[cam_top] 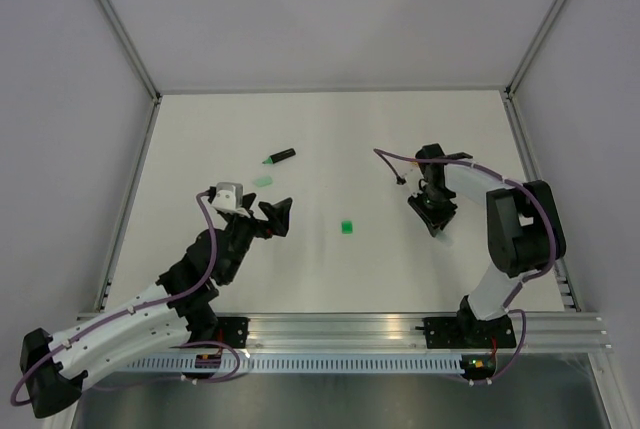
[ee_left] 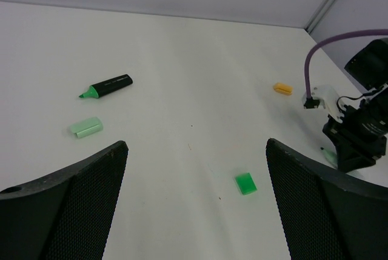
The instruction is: Insert the pens into the pen caps
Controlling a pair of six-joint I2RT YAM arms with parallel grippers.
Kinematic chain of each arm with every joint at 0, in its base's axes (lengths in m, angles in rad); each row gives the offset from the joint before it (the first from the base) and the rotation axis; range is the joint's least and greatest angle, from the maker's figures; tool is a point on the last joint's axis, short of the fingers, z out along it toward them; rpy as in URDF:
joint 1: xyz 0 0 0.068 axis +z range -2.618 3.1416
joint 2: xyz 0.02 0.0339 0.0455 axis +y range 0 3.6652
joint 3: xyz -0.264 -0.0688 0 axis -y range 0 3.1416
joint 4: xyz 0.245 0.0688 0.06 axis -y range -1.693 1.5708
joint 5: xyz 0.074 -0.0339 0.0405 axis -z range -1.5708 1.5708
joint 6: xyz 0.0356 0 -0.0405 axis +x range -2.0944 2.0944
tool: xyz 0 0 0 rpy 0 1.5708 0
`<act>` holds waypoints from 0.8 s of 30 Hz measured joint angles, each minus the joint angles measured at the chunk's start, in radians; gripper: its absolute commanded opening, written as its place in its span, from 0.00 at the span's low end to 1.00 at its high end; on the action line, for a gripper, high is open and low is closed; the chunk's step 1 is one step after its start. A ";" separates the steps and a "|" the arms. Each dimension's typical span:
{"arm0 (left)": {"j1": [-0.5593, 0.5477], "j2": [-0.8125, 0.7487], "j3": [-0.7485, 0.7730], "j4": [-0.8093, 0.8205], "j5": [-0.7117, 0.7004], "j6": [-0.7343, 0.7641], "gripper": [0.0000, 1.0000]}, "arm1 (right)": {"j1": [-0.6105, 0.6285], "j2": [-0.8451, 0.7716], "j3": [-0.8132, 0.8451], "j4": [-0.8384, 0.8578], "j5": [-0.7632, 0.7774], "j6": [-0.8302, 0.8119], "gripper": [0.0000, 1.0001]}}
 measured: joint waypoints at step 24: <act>0.000 0.226 0.020 0.045 0.203 0.000 0.97 | 0.258 0.147 0.332 0.083 0.081 0.688 0.00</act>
